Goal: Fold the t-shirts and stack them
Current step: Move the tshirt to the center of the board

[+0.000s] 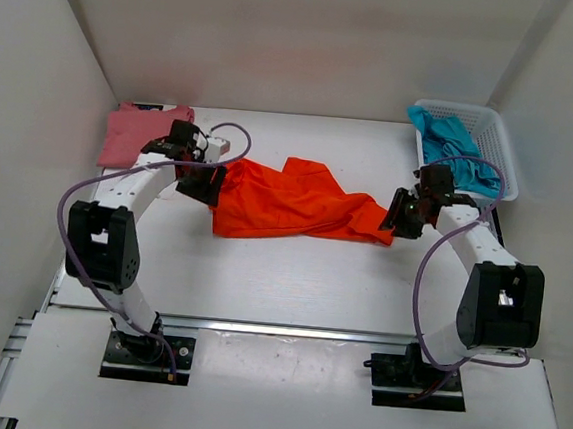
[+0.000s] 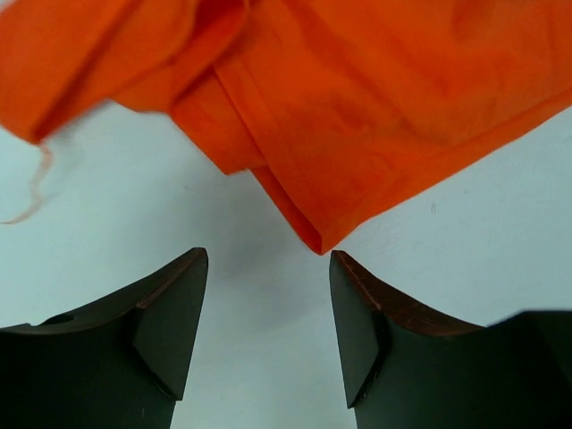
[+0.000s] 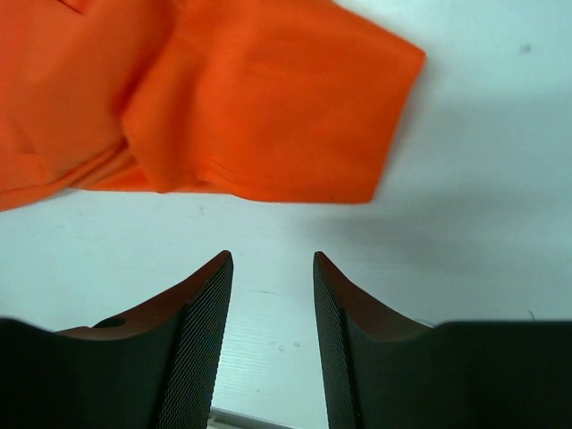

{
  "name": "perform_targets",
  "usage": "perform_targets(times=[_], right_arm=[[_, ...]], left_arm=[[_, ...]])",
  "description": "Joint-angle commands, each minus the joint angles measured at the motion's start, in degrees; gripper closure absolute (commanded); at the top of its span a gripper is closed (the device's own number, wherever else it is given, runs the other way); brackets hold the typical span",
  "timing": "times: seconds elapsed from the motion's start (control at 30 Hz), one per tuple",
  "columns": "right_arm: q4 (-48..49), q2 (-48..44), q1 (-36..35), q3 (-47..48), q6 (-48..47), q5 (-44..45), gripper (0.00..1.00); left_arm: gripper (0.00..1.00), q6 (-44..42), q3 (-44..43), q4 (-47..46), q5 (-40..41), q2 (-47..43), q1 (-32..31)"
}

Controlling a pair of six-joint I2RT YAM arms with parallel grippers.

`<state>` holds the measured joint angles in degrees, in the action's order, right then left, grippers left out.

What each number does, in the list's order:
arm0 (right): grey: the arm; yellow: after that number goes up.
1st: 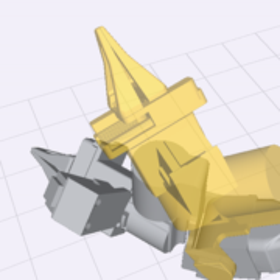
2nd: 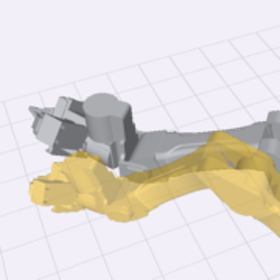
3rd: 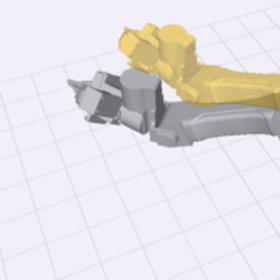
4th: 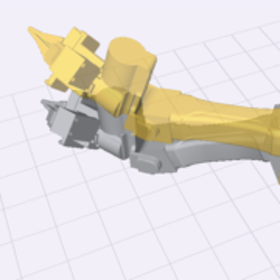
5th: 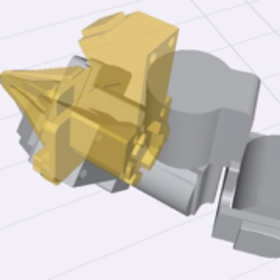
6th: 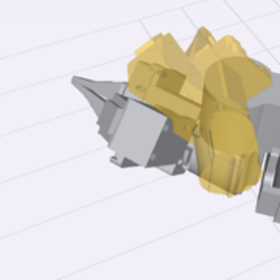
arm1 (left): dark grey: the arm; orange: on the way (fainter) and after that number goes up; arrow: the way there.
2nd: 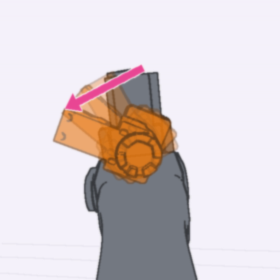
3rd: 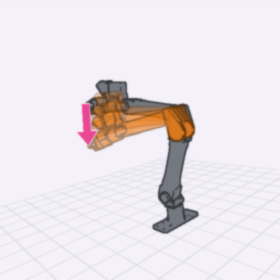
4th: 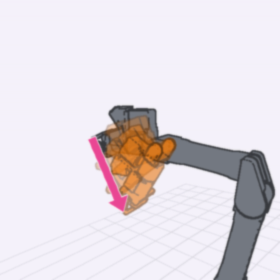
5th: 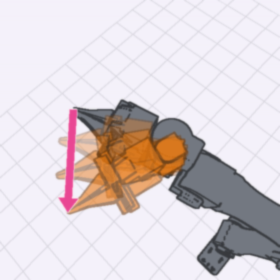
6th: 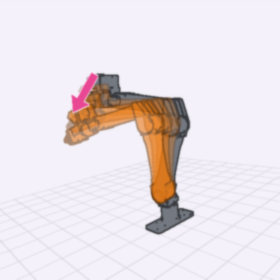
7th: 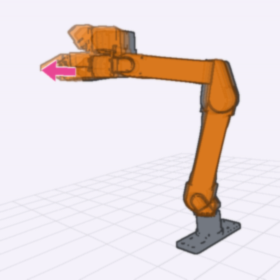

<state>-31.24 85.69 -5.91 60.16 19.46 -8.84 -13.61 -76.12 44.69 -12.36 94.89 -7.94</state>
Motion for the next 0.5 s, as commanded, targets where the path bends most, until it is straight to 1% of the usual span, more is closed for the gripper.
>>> perform_targets(times=[0.0,0.07,0.13,0.27,0.33,0.47], right_arm=[[2.9,-1.6,0.6,-1.8,1.5,0.8,0.53],[3.4,-1.1,1.0,-2.4,2.0,1.3,0.52],[4.1,-0.3,1.2,-3.6,2.2,1.2,0.47],[5.1,1.1,2.8,-3.9,2.7,0.2,0.38],[5.8,2.7,3.7,-3.6,2.8,-0.4,0.36],[5.8,5.5,4.6,-3.4,2.5,-1.0,0.34]], left_arm=[[0.33,1.7,2.0,-0.5,-2.8,1.1,-1.3],[0.32,2.0,2.7,-0.4,-4.3,1.9,-2.6],[0.32,2.2,3.3,0.0,-3.4,4.2,-4.0],[0.32,4.4,4.2,-1.2,-2.8,5.4,-3.7],[0.32,3.9,4.6,-2.1,-1.7,6.1,-3.7],[0.32,4.7,3.9,-1.3,-2.3,8.8,-4.1]])
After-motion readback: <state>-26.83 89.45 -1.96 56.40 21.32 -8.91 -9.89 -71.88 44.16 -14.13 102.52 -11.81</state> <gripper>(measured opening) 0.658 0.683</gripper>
